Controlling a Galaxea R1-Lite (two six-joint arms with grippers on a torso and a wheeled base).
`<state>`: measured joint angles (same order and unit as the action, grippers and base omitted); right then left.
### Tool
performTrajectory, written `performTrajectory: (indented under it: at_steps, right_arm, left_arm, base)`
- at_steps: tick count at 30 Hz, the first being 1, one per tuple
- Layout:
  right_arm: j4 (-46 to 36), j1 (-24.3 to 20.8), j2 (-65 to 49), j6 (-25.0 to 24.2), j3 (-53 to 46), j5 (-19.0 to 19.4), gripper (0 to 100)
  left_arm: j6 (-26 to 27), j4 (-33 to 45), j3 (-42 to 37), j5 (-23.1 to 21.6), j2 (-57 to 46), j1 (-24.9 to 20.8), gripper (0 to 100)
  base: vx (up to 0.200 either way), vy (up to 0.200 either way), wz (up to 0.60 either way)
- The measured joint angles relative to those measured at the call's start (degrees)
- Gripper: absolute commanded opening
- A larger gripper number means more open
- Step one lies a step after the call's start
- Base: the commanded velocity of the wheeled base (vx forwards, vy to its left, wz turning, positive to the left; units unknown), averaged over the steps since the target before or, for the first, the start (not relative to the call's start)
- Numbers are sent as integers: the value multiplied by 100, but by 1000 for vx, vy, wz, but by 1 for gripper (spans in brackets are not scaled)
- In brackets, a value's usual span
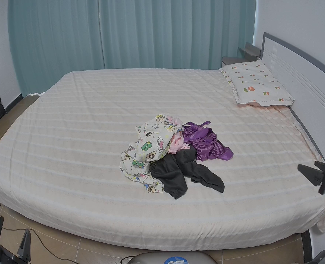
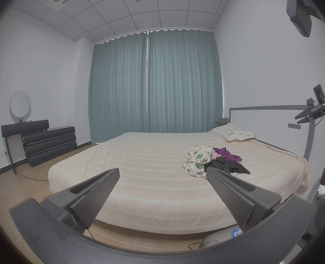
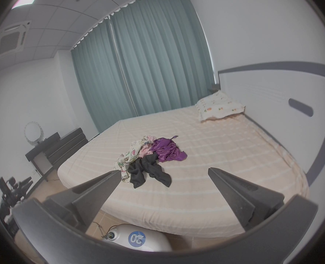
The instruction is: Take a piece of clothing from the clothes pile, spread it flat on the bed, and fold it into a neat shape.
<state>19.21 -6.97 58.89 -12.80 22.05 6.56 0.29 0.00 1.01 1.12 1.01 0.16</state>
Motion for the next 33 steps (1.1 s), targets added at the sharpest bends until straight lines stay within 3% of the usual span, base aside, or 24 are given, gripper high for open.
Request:
performTrajectory:
  at_steps: [13, 20, 27, 33]
  right_arm:
    - [1387, -578, 3702, -758, 1181, -238, 100]
    - [1905, -896, 5817, -1073, 2345, -558, 100]
    - [2266, -1223, 7569, -1284, 3651, -789, 100]
    - [2194, -1408, 8425, -1202, 4387, -844, 100]
  left_arm:
    - [-2, 0, 0, 0, 0, 0, 100]
    - [-11, 0, 0, 0, 0, -2, 100]
    - [-24, 0, 0, 5, 0, 0, 100]
    - [-27, 0, 0, 7, 0, 0, 100]
  base:
    - [0, 0, 0]
    - [0, 0, 0]
    - [0, 0, 0]
    - [0, 0, 0]
